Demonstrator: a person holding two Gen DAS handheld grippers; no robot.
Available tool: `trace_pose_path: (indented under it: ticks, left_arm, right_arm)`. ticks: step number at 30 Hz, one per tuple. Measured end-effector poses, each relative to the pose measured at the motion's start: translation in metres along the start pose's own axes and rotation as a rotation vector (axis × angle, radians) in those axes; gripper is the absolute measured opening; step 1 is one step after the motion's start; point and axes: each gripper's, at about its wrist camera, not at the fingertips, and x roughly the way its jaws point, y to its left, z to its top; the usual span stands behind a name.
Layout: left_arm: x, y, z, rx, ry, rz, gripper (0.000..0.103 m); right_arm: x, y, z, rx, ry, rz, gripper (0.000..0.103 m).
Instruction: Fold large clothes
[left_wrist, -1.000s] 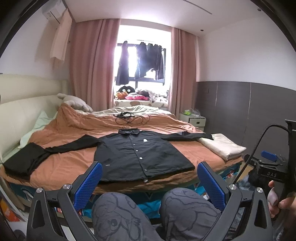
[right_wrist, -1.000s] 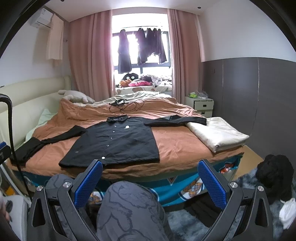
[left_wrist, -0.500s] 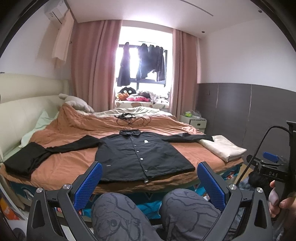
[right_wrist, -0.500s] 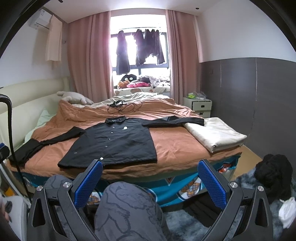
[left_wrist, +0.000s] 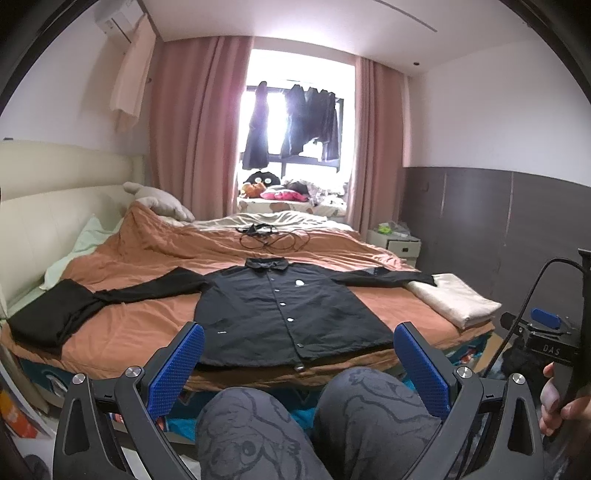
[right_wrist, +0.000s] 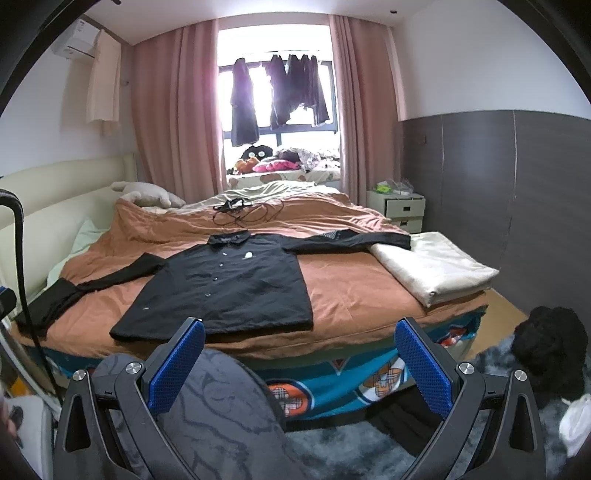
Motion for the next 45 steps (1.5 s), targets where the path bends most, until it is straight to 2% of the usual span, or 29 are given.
trace_pose_path:
  ticks: [17, 23, 32, 39, 45]
  left_arm:
    - [0.113, 0.041, 0.026, -0.020, 0.083, 0.073, 0.103]
    - [0.158, 0.065, 0.034, -0.046, 0.152, 0.084, 0.103]
    - [0.214, 0.121, 0.037, -0.135, 0.231, 0.142, 0.103]
    - [0.246, 0.192, 0.036, -0.241, 0.265, 0.217, 0.102]
    - [0.273, 0.246, 0.035, -0.311, 0.301, 0.284, 0.089]
  right_arm:
    - [0.129, 0.026, 0.046, 0.008, 0.066, 0.053, 0.103]
    - [0.178, 0.046, 0.065, 0.018, 0.098, 0.074, 0.103]
    - [0.246, 0.084, 0.083, -0.003, 0.151, 0.112, 0.103]
    - [0.302, 0.128, 0.092, -0.030, 0.199, 0.172, 0.103]
    - [0.353, 0.163, 0.097, -0.010, 0.238, 0.238, 0.101]
